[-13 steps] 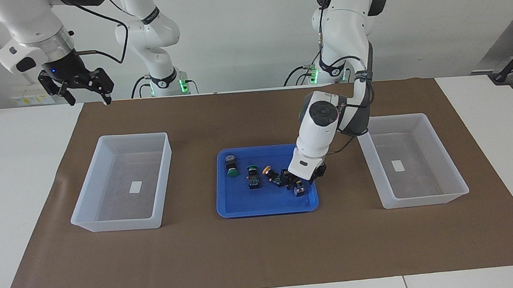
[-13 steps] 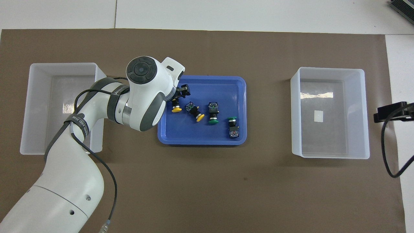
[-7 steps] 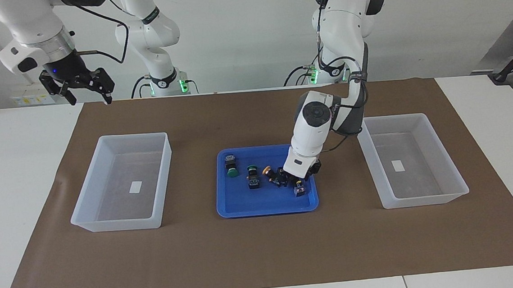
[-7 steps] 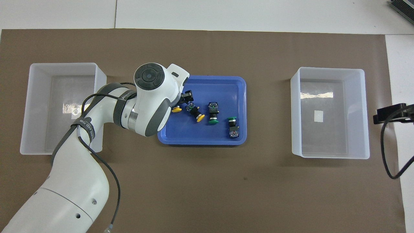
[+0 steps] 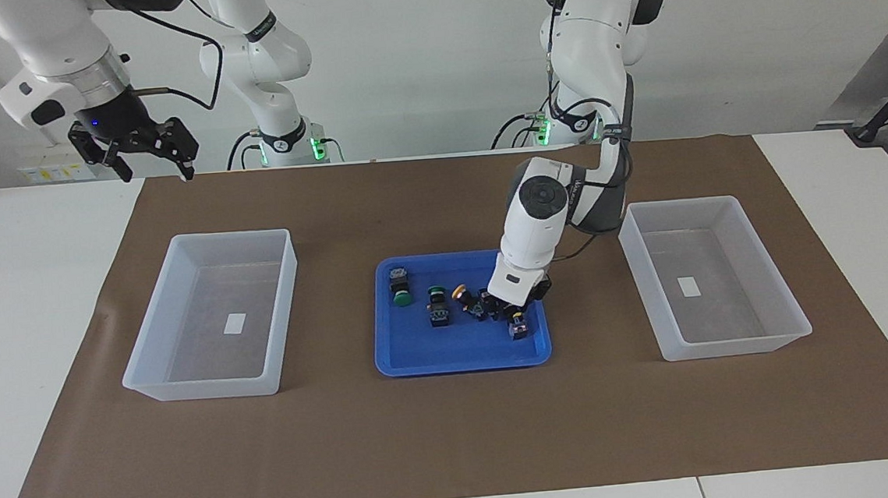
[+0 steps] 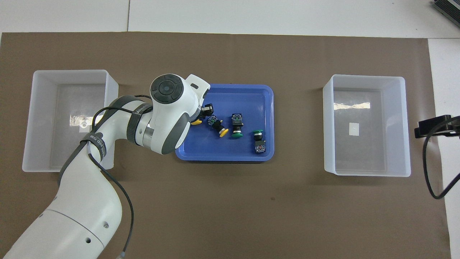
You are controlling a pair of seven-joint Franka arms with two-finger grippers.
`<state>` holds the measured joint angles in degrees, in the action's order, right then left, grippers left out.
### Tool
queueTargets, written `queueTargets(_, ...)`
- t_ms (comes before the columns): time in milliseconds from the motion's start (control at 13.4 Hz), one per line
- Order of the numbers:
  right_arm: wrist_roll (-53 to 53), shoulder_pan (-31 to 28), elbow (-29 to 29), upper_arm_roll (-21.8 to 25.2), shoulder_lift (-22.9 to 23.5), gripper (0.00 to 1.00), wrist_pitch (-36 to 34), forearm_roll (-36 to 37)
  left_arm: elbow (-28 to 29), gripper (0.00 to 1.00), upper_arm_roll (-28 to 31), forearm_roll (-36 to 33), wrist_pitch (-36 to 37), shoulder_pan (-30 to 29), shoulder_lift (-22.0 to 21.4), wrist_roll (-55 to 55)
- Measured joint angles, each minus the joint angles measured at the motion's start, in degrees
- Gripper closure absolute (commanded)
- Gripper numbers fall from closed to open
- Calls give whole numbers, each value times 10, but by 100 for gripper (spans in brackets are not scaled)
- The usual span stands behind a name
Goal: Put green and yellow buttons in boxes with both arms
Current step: 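Reach the left gripper into the blue tray and grasp a yellow button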
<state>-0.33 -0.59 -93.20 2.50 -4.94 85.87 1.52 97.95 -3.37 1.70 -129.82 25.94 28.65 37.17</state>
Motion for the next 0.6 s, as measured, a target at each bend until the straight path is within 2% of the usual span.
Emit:
queueTargets(75, 0, 0, 0, 0, 0, 0, 0, 0, 0, 99, 1, 0, 0, 0, 0, 0)
queueTargets(596, 0, 0, 0, 0, 0, 0, 0, 0, -2, 100, 2, 0, 1, 0, -2, 0)
